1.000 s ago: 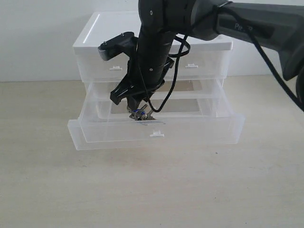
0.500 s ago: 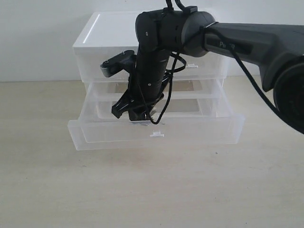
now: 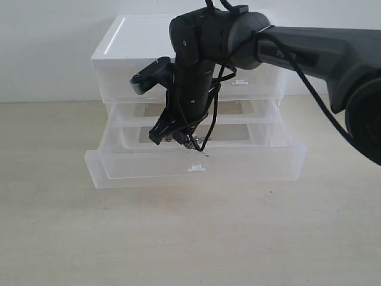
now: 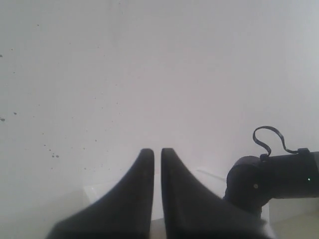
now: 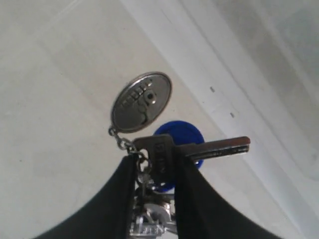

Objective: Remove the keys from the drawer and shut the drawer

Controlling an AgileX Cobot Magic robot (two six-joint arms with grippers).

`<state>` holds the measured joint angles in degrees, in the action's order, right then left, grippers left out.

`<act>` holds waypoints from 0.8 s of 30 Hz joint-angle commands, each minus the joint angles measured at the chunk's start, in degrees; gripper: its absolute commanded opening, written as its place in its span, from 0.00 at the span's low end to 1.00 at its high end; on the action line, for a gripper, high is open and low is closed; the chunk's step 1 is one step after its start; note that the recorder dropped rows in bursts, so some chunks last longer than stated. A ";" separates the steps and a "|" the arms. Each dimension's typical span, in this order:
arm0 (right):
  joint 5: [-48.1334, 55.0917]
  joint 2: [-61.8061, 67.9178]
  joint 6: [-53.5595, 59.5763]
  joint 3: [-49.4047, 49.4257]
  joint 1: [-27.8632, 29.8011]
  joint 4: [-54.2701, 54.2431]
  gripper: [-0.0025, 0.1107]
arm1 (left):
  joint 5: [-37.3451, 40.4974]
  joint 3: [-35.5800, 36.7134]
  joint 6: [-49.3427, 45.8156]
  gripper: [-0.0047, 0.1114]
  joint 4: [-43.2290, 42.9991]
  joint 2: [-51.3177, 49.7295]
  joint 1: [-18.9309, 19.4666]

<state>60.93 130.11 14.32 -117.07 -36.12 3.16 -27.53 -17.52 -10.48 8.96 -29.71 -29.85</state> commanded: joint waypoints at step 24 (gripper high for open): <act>2.99 -8.37 -0.85 -0.17 -1.55 -9.76 0.55 | 0.15 0.44 -0.75 0.08 1.64 0.17 0.13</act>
<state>63.94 119.00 13.07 -116.97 -38.86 -3.52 -27.53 -17.52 -10.81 9.45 -29.71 -29.85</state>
